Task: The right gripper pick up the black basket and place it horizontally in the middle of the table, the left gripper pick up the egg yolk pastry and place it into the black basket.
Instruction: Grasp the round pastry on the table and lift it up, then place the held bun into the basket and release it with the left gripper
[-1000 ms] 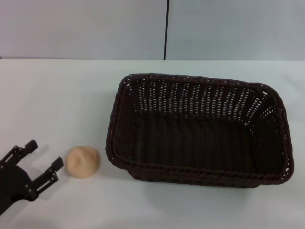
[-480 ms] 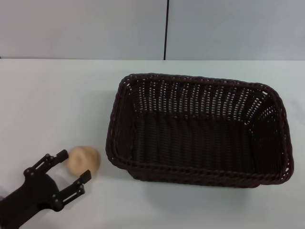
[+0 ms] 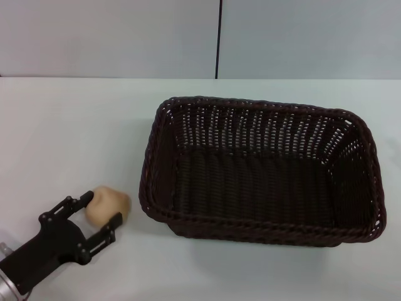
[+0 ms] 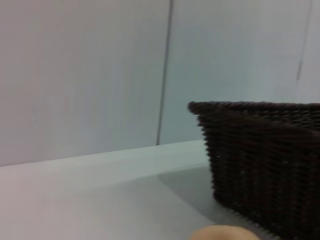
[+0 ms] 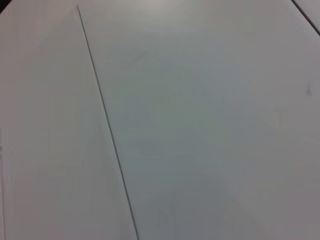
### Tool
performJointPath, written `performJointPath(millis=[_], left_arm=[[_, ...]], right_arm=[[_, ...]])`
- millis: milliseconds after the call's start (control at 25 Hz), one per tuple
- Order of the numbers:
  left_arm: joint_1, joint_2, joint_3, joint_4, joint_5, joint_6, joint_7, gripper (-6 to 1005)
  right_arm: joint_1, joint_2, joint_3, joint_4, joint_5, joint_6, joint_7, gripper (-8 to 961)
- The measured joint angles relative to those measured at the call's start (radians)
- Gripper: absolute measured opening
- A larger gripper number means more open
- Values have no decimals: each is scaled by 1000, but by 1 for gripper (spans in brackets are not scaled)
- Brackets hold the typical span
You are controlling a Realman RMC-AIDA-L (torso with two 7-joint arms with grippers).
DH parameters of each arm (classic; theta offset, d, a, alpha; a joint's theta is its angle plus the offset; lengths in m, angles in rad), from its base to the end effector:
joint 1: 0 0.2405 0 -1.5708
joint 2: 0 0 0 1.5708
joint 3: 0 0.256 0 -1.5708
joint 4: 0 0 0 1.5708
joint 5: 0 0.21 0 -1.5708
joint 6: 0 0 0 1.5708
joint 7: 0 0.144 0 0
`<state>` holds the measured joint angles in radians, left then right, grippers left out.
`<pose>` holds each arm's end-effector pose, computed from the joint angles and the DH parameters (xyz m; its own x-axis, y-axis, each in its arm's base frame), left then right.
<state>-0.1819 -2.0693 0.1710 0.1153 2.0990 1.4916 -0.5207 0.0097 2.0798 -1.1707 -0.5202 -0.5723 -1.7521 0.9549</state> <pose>-0.3662 0.1836 -0.0497 0.7346 0.2262 0.6397 0.6001 -0.6564 -0.4571 0.3118 0.2123 0.0713 0.2437 0.2684 -0.9319 -0.7433 -0.5656 -0.3573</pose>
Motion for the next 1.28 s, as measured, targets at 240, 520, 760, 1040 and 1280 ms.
performJointPath(millis=[240,520,760,1040,1280], left_arm=[[-26,-1,-73,-39,-4,-60,26,720],[-21,1,-140,-88,-5,-67,119,358],[-17,4,-186,-89,-5,-41,113,307],[-6,12,-378,-70,-6,129,106,243],[-49,11,-394,-59,4,276,102,200]], right_arm=[[8,2,10,60,1,-18,-7,804],[45,1,35,193,3,-74,-53,804],[46,0,53,210,3,-80,-53,804],[54,0,70,253,10,-81,-53,804],[67,2,82,295,13,-90,-53,804]])
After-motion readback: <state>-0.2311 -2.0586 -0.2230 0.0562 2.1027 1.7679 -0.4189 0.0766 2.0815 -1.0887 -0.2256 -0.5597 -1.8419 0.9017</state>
